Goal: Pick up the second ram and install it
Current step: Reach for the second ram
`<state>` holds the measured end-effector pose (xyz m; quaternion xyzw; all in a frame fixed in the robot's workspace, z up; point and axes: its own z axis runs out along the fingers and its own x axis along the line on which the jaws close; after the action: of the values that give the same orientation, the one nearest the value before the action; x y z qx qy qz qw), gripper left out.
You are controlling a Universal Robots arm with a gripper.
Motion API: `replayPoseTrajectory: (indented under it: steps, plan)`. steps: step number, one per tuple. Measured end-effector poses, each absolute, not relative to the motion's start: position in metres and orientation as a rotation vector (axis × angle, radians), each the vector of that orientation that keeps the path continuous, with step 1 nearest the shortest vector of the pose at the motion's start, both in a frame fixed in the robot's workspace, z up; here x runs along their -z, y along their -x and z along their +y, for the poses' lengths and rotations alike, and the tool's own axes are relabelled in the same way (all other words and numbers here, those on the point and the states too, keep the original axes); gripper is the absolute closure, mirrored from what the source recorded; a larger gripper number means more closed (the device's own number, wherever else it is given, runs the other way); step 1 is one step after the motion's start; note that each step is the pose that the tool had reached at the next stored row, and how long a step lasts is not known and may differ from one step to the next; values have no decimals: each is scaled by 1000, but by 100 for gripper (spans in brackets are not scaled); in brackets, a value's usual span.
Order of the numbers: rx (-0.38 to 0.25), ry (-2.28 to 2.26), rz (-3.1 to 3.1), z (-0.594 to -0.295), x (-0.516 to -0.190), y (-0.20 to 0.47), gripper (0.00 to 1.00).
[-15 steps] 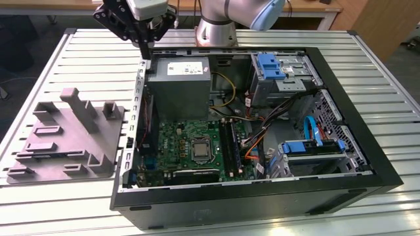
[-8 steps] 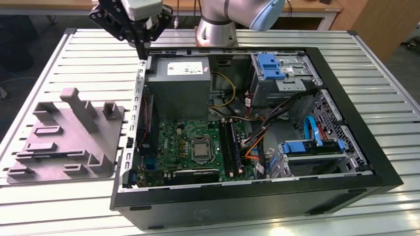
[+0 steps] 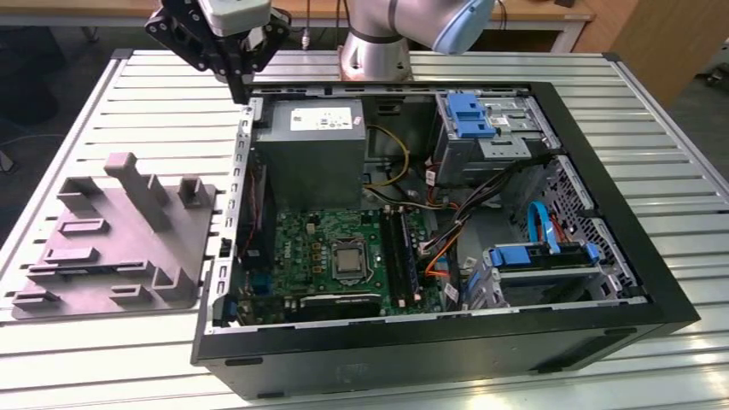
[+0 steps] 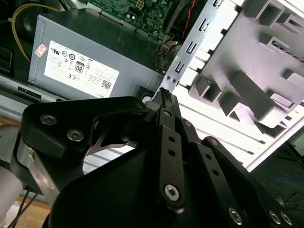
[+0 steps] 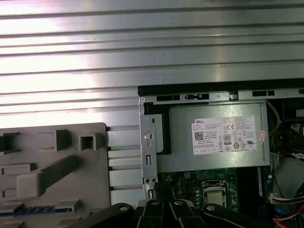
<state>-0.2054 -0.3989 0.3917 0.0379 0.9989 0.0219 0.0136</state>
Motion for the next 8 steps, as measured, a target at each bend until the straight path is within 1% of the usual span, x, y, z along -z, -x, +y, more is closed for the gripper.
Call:
replayPoseTrajectory:
  steps: [8]
  plan:
    - [-68,-118,3111,-399,-391,214,90]
